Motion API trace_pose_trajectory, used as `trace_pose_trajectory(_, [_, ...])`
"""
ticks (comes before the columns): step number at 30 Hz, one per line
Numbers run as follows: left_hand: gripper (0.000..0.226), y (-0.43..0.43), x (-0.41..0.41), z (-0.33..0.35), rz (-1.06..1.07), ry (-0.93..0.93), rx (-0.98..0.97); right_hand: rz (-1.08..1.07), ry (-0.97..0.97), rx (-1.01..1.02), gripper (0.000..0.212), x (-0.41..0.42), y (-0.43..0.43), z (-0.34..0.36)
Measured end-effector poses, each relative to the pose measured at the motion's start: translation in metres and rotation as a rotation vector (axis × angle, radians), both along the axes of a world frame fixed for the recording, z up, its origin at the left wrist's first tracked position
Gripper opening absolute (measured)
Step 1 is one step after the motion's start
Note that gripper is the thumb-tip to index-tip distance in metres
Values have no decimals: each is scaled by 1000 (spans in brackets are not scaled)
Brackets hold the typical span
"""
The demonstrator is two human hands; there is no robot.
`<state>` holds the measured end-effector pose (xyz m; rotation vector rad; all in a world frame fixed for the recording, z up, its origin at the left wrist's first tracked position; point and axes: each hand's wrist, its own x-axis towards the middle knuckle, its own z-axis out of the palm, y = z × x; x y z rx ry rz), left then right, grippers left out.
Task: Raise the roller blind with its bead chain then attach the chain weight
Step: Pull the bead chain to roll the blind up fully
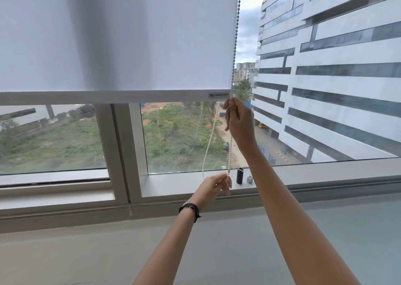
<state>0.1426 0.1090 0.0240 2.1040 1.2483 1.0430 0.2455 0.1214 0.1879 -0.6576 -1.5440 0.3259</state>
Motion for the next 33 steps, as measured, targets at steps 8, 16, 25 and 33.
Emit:
trace_pose_trajectory(8, [23, 13, -8, 101, 231, -322, 295, 1, -56, 37, 26, -2, 6, 0])
trace_pose_trajectory(16, [29, -9, 11, 219, 314, -618, 484, 58, -59, 32, 27, -1, 7, 0])
trace_pose_trajectory(25, [20, -22, 37, 282, 264, -452, 617, 179, -35, 44, 27, 14, 4, 0])
trace_pose_trajectory(33, [9, -26, 43, 283, 187, -429, 596, 211, -33, 84, 27, 25, 2, -1])
